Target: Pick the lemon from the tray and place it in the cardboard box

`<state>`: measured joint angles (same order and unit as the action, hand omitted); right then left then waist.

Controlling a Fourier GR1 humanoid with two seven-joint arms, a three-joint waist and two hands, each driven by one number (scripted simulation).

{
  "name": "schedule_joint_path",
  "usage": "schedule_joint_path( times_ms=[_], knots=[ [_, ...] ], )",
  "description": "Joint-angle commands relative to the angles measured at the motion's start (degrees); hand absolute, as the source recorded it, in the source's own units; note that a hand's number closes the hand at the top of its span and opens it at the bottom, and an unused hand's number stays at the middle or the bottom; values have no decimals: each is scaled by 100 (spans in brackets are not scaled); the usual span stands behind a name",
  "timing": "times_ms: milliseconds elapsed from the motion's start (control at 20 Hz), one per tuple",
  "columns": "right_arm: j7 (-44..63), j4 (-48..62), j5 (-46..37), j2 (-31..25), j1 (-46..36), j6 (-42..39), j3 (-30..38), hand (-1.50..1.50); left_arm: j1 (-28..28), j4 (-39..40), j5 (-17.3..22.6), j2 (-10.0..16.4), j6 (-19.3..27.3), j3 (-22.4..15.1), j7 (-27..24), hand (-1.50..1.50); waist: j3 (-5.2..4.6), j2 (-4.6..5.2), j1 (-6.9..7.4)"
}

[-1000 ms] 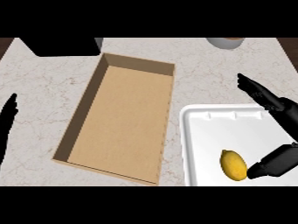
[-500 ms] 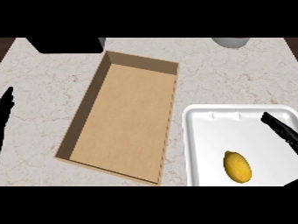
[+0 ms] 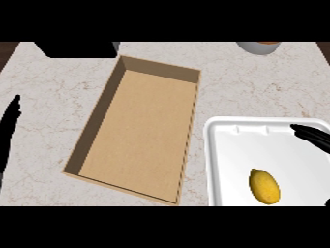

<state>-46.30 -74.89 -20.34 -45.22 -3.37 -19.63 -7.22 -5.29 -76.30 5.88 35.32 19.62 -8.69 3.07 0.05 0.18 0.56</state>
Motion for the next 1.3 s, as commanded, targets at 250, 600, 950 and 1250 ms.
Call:
schedule_joint_path(
  times_ms=[250,600,950,1250],
  knots=[
    [801,-83,-1516,-66,-712,-383,-1117,-150,-420,198,-347,-199,34,-65,308,0,-3,3,-11],
    [1685,-465,-2059,607,-702,-612,-1287,-150,-304,391,-580,-464,-46,205,51,0,-6,-16,-71],
    [1418,-269,-2548,1000,-711,-745,-1069,-150,316,-350,-764,-577,-340,560,133,0,-3,-23,-31],
    [1134,-787,-2642,899,-259,-1023,-784,-150,110,72,-859,-676,-722,952,-35,0,-5,-26,-68]
  ],
)
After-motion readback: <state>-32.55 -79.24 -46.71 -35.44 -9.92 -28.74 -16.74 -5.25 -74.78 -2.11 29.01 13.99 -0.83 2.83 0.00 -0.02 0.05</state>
